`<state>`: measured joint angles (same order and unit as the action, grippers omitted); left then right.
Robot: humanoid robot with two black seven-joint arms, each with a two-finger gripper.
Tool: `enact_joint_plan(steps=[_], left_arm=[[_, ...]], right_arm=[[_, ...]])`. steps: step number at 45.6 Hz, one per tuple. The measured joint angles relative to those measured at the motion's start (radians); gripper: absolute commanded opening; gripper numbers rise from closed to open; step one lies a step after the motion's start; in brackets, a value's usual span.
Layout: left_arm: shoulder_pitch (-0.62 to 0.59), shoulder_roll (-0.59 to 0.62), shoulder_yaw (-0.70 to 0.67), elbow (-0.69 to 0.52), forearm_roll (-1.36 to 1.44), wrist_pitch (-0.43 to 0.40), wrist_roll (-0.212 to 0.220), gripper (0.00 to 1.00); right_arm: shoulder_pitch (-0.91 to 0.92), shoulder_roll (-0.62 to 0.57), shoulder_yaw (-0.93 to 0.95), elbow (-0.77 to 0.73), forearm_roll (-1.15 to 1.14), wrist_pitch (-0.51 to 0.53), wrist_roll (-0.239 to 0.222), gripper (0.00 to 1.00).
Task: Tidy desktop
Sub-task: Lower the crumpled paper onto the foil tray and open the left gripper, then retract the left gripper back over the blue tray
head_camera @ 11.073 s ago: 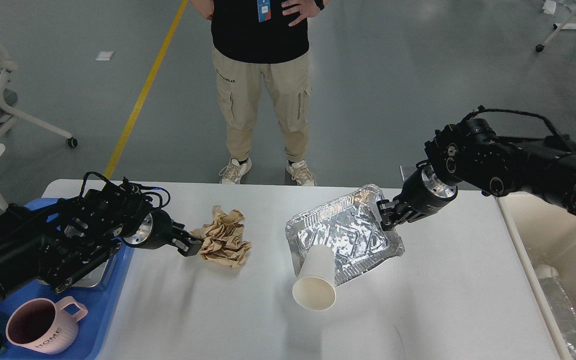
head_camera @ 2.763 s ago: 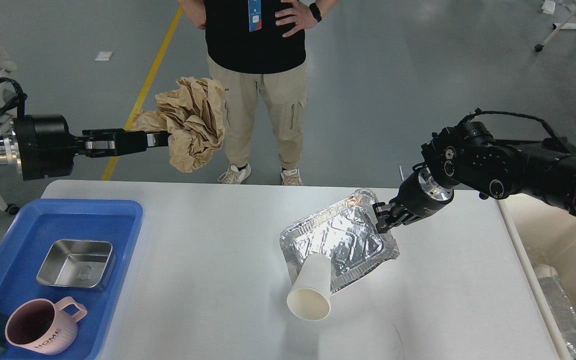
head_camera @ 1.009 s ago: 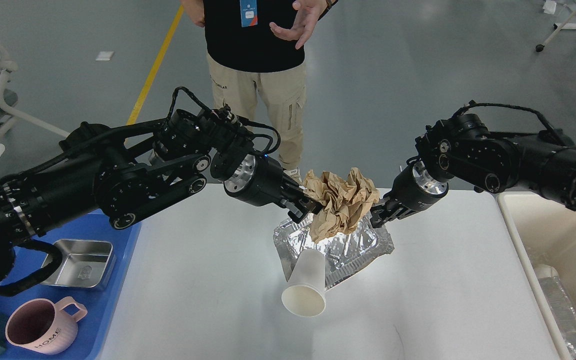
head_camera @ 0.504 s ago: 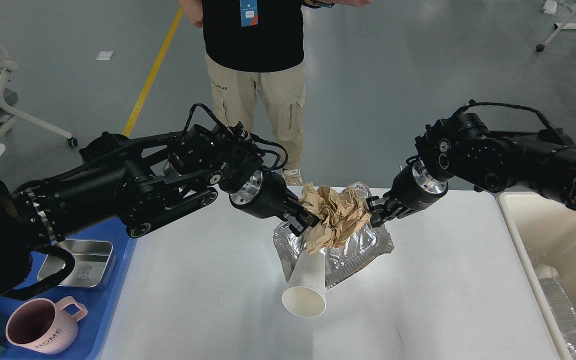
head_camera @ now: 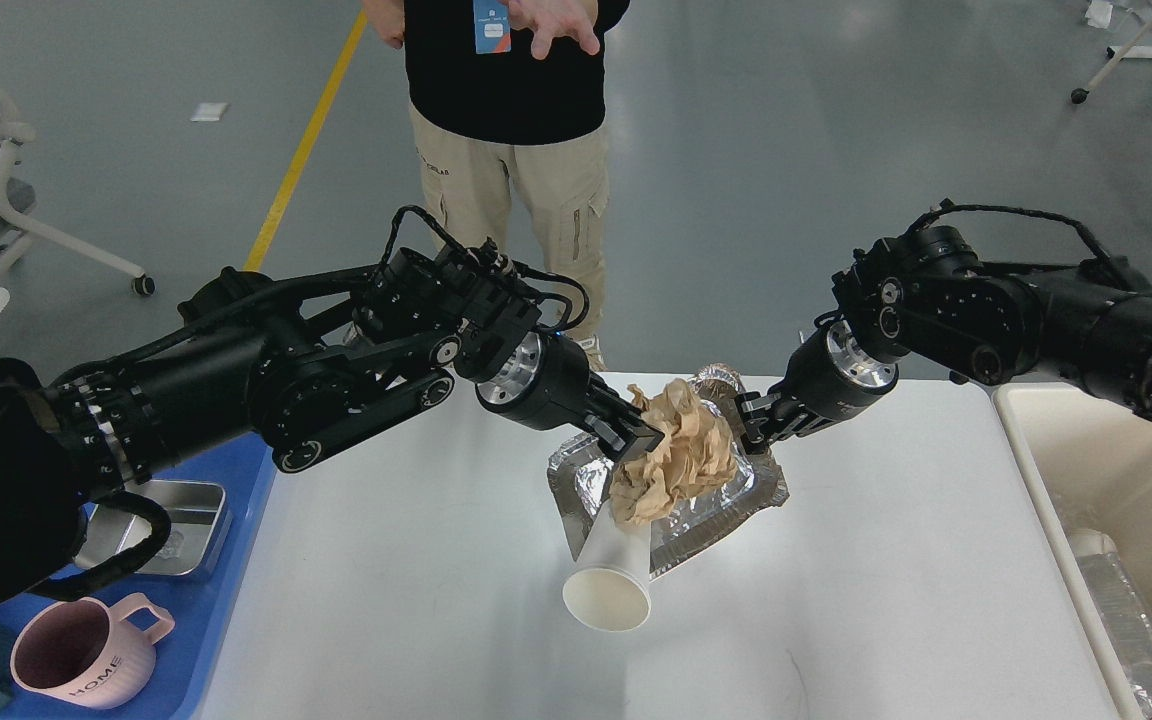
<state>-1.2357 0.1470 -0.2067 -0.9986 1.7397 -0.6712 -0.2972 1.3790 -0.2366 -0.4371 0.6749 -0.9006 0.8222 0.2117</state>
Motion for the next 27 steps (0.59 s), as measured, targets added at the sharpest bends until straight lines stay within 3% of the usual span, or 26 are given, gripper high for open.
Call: enact_joint_plan(steps=[15,20,27], left_arm=[[0.014,0.03,-0.051,-0.004,-0.121,-0.004,0.027,0.95],[0.029,0.072,-0.099,-0.004,-0.204,-0.009,0.112,0.97],[0.063,0.141,-0.194,-0.004,-0.325,-0.012,0.277,0.97]], right_arm=[[0.0,0.0,0.0,-0.001,0.0,-0.001,0.0,0.0],[-0.001,-0.001,0.0,-0.003,0.0,-0.002,0.0,0.0],[-0.006,0.003,0.0,-0.006,0.0,-0.005,0.0,0.0]])
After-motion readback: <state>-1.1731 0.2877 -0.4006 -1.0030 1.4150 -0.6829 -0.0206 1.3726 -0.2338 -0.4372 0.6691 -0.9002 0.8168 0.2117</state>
